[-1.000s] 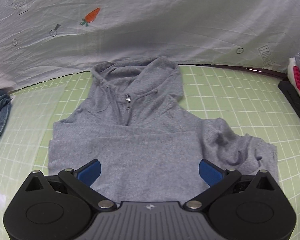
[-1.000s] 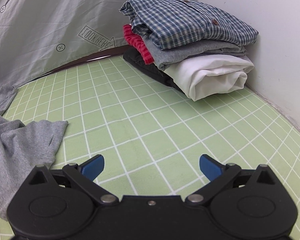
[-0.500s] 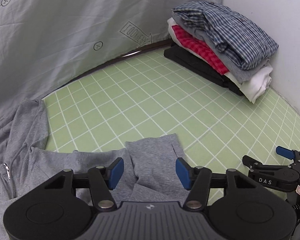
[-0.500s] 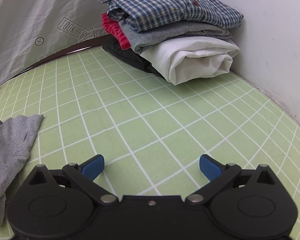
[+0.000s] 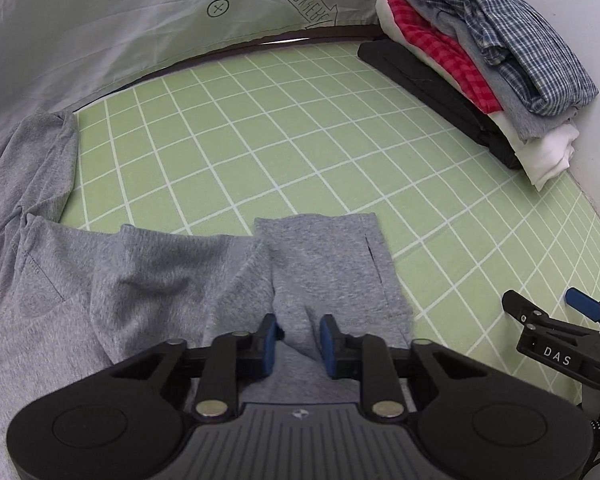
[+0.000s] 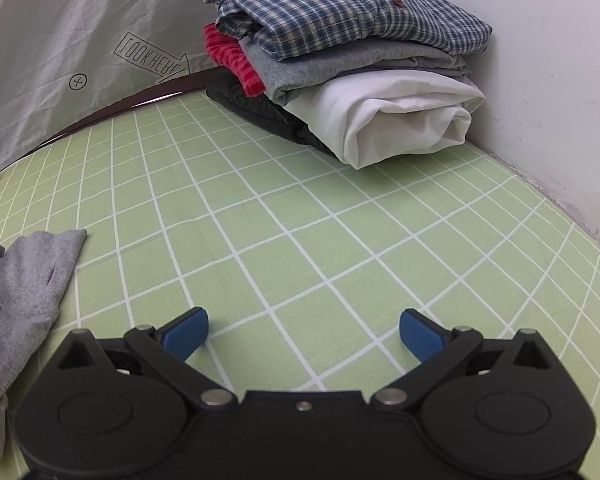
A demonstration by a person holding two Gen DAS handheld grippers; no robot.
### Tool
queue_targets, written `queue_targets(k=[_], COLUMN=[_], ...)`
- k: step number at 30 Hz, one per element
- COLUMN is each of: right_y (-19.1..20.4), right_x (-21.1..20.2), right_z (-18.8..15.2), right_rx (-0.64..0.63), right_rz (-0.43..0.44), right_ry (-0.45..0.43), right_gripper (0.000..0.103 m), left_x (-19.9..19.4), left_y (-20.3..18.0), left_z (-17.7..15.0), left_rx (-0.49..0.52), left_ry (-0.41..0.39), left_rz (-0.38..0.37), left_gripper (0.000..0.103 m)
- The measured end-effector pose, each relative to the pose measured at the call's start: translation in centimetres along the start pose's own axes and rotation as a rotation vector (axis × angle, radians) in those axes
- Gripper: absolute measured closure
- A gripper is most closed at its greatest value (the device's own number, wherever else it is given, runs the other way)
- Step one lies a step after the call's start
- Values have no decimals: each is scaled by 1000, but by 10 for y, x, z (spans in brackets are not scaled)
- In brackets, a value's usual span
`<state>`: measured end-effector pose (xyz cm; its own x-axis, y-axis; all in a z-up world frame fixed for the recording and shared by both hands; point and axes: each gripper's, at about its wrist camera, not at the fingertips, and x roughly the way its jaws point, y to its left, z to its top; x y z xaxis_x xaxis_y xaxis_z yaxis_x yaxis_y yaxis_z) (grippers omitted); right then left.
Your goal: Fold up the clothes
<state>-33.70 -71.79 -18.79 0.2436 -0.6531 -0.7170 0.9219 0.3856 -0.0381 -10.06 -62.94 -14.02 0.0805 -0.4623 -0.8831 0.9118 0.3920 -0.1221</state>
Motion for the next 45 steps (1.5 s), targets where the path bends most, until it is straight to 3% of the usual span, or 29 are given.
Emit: queue_targets(k=[2,8,14,18,27,40,43,45], right_y=[1,8,21,38,93,188,209,221], right_x=[-1,-10,-34,-55,-109,-164,-164,-161], right_z=[0,-2,-9,-18,-41,-68,-64,-58], right_rx=[-11,-64,-106,-161,-234,-293,-308,-312], right_rz=[-1,1,15,36,82,148,165,168], right_ry=[1,6,-13,-27,-56,-115,-127,-133], right_gripper=[0,0,0,0,0,0,0,0], left_x=[-5,-48,-117,-166,-246,-276,-282,-284], left_y=[5,26,73,112,213,339,368,385], left_z=[-1,-9,-27,-41,-97,-195,-218,-233], left_rx=[-25,-109,-251,-340,-480,-739,-799,-842], left_ry=[-17,-115,-254,-365,-500,-506,-504,-502], left_rz=[-14,-40,-31,4,170,329,365,384], left_gripper=[96,98,98,99,99,96,90,78])
